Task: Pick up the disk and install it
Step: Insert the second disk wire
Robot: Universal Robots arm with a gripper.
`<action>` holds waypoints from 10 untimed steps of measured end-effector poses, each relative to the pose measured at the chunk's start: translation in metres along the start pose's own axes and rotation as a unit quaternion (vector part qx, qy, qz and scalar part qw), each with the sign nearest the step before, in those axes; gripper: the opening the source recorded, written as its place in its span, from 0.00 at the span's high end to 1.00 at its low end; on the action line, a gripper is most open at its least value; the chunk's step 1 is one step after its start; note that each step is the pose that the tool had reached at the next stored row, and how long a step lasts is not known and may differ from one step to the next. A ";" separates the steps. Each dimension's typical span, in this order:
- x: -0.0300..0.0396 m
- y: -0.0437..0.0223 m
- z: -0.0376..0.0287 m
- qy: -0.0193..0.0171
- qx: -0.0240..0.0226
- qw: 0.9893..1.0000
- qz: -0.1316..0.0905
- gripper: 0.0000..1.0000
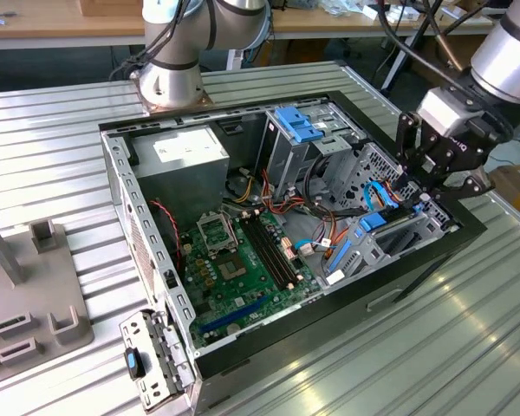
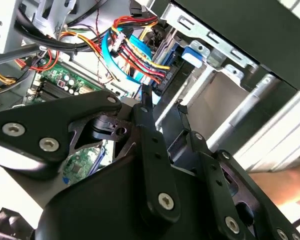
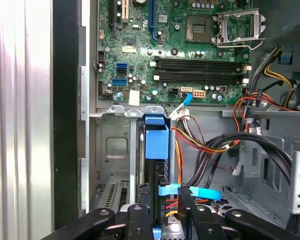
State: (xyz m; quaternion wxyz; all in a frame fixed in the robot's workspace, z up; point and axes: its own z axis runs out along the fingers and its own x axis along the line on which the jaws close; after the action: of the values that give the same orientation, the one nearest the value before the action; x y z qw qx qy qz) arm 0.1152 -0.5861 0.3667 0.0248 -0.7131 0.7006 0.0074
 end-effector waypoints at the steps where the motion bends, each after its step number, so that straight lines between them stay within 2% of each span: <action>1: -0.0016 -0.0001 -0.0059 0.005 0.001 1.000 0.000 0.64; 2: -0.0035 -0.0001 -0.0105 0.010 0.002 1.000 0.000 0.64; 4: -0.0059 0.0001 -0.0134 0.016 0.003 1.000 0.000 0.64; 5: -0.0110 0.0006 -0.0146 0.026 0.005 1.000 -0.001 0.64; 6: -0.0149 0.0014 -0.0145 0.029 0.005 1.000 -0.001 0.64; 10: -0.0162 0.0016 -0.0144 0.032 0.005 0.999 -0.001 0.64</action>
State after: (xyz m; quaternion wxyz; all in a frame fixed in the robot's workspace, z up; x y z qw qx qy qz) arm 0.1130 -0.5706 0.3818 0.0057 -0.7136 0.7003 -0.0190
